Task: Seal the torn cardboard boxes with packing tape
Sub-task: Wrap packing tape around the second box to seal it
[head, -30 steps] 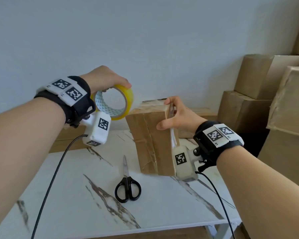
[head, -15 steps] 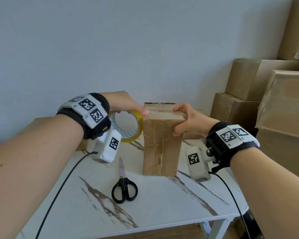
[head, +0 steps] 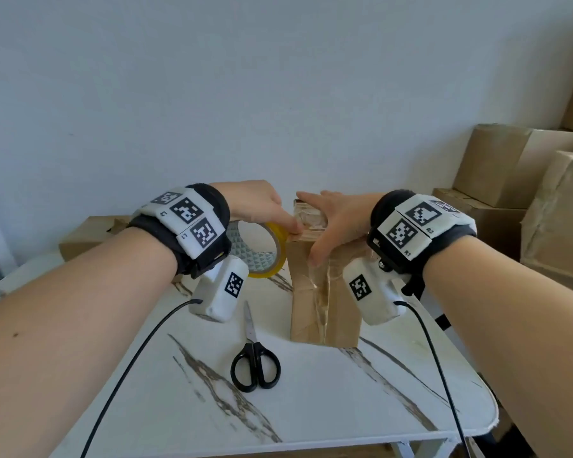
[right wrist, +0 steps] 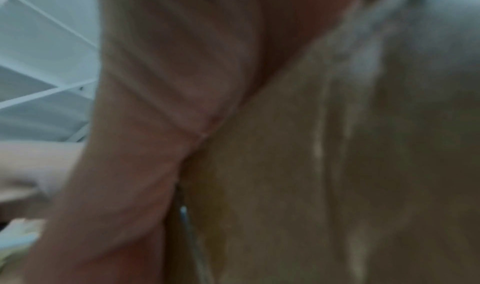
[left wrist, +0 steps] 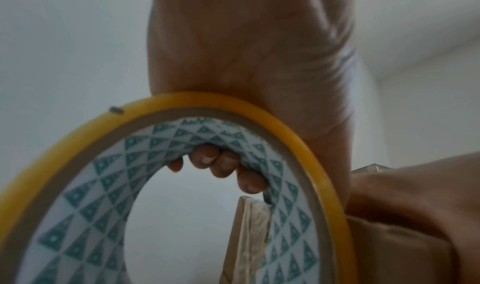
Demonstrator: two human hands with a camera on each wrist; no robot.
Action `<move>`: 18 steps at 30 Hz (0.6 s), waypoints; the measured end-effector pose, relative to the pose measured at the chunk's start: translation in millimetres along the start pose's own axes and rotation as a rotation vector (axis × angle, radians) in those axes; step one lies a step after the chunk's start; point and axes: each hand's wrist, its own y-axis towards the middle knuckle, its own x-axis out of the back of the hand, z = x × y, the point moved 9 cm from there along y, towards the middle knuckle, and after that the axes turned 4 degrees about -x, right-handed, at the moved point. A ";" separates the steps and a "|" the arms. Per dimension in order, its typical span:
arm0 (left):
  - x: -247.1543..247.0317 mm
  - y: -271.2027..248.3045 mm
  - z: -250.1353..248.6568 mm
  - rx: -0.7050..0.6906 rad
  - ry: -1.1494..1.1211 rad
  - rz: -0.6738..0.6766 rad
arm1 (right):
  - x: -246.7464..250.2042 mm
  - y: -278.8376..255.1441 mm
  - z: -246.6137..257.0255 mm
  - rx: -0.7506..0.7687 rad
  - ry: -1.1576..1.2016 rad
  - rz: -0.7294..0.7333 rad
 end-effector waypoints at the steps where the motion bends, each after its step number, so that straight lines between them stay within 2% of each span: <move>1: -0.5 -0.9 0.4 -0.016 -0.003 0.005 | 0.1 1.1 2.5 -0.011 -0.044 0.008; 5: -5.5 -1.4 -11.1 -0.093 -0.042 0.005 | -3.9 9.0 17.8 0.005 -0.092 0.032; 8: -5.2 -3.4 -3.9 -0.091 -0.131 -0.002 | -4.3 7.6 14.7 -0.012 0.001 -0.011; 13: 11.2 -13.7 26.5 -0.080 -0.666 -0.027 | -1.2 -0.1 9.0 -0.001 0.119 -0.118; 18: 52.6 -14.6 29.4 -0.098 -0.882 -0.226 | 24.1 -3.6 21.1 0.092 0.423 -0.276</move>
